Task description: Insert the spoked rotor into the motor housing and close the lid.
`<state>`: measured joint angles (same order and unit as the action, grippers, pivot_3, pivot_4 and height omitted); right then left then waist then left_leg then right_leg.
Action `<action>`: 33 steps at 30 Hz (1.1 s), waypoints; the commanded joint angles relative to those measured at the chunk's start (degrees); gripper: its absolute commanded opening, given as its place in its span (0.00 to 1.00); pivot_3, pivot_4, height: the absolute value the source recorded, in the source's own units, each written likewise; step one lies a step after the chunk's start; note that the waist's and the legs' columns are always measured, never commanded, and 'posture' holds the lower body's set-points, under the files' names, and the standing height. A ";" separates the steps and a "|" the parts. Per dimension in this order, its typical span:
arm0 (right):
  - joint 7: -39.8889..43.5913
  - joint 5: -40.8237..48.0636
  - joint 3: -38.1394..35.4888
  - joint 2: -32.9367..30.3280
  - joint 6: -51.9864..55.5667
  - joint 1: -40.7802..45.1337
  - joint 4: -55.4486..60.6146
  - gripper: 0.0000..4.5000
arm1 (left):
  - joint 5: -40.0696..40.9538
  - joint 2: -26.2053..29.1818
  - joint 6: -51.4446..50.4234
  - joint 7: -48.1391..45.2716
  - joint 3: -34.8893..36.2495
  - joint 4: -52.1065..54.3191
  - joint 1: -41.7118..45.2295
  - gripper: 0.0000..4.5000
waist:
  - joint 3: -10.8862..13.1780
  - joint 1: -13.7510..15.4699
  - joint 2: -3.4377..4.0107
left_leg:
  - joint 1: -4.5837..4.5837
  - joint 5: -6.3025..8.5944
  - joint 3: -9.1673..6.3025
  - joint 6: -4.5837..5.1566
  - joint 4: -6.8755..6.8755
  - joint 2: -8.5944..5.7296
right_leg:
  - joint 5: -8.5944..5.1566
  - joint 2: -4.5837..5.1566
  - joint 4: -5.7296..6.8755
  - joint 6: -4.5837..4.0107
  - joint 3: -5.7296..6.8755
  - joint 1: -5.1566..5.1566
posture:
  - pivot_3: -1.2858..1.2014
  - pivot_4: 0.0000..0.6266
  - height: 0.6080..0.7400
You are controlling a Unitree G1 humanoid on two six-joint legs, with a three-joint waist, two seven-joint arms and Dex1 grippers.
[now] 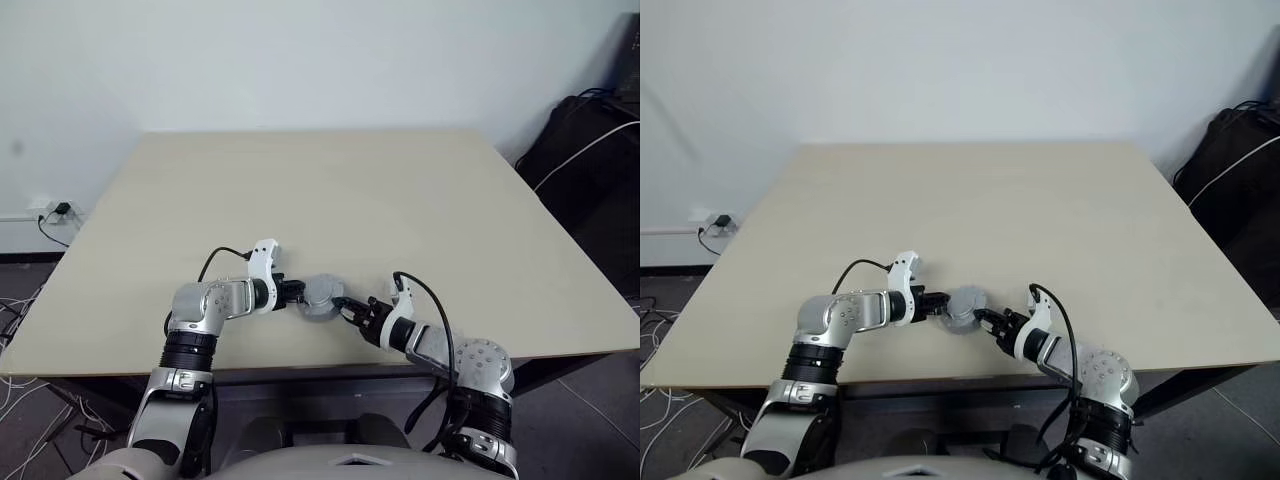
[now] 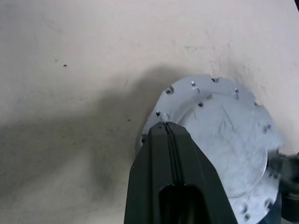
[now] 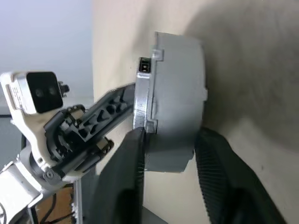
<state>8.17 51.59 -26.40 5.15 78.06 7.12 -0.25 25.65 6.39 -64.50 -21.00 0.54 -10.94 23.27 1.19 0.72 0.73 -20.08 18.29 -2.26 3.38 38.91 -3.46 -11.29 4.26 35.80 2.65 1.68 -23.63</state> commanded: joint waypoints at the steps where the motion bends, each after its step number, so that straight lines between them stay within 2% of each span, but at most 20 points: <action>1: 0.23 2.25 3.49 4.43 1.19 -0.11 1.08 0.26 | -0.33 -0.93 -1.16 -0.11 -1.53 -1.11 -0.51 0.00 | 0.00 0.00 0.00 | 0.00 0.00 0.00 0.00 0.00 0.00 | 0.00 0.00 0.00 0.00 0.01 0.00 | 0.52 0.00 1.00; 8: -0.17 2.59 4.42 3.89 1.21 -0.66 1.06 0.26 | -0.37 -1.07 -1.18 -0.03 -1.09 -0.27 -1.16 0.00 | -0.02 -0.08 0.03 | 0.06 -0.02 0.00 -0.03 0.00 0.02 | -0.17 0.00 0.01 0.29 0.00 0.05 | 0.52 0.00 1.00; 12: -0.93 2.89 3.78 4.19 -0.10 -1.16 1.25 0.26 | -1.07 -1.79 2.45 2.28 1.34 2.04 -2.77 0.00 | -0.01 -0.08 0.03 | 0.05 -0.02 0.00 -0.03 0.00 0.02 | -0.17 0.00 0.01 0.28 -0.01 0.03 | 0.52 0.00 1.00; 17: -1.97 4.19 2.83 4.57 -1.78 -1.92 1.52 0.26 | -3.00 -5.76 16.89 10.65 8.99 5.65 -5.99 0.00 | 0.07 -0.06 0.00 | -0.10 -0.01 0.00 -0.03 -0.04 0.03 | -0.14 0.03 0.01 0.23 -0.05 -0.05 | 0.52 0.00 1.00; 18: -2.11 4.57 2.73 4.58 -2.10 -2.09 1.53 0.26 | -4.00 -6.62 21.18 12.35 9.88 7.46 -7.20 0.00 | 0.07 -0.07 0.00 | -0.31 -0.04 0.00 -0.07 -0.03 0.04 | 0.01 0.02 0.03 -0.01 -0.04 -0.11 | 0.52 0.00 1.00; 23: -3.61 7.10 2.21 5.17 -4.16 -3.16 1.26 0.26 | -5.65 -7.76 31.08 13.94 10.28 15.47 -14.37 0.00 | 0.04 0.13 0.04 | -1.06 -0.21 0.02 -0.36 -0.03 0.06 | 0.09 0.03 0.06 -0.14 -0.11 -0.87 | 0.52 0.00 1.00; 25: -3.96 8.04 2.40 5.11 -4.60 -3.47 1.10 0.26 | -3.40 -7.92 31.90 12.00 11.17 16.74 -16.89 0.00 | 0.02 0.17 0.06 | -1.09 -0.16 0.05 -0.28 -0.03 0.05 | 0.09 0.07 0.04 -0.15 -0.11 -0.90 | 0.52 0.00 1.00; 28: -4.25 9.90 2.52 5.09 -5.08 -3.70 0.73 0.26 | 4.62 -7.53 25.88 7.34 13.19 19.11 -21.23 0.00 | 0.04 0.09 0.08 | -1.10 -0.03 0.08 -0.03 -0.01 0.04 | 0.07 0.11 0.01 -0.16 -0.07 -0.90 | 0.52 0.00 1.00; 33: -3.78 13.34 2.34 4.90 -5.60 -4.17 -0.04 0.26 | 16.29 -11.32 23.15 6.64 16.96 24.14 -27.19 0.00 | 0.13 0.10 0.01 | -1.13 -0.13 0.07 0.20 0.01 0.05 | 0.04 0.11 0.00 -0.19 0.05 -0.91 | 0.52 0.00 1.00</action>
<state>3.66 61.92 -25.09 5.11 73.15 2.84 -0.89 37.85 -4.11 -40.88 -13.84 16.63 9.21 -4.22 1.32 0.82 0.75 -21.23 18.14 -2.20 3.63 38.96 -3.40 -11.25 4.36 35.81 2.46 1.74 -24.54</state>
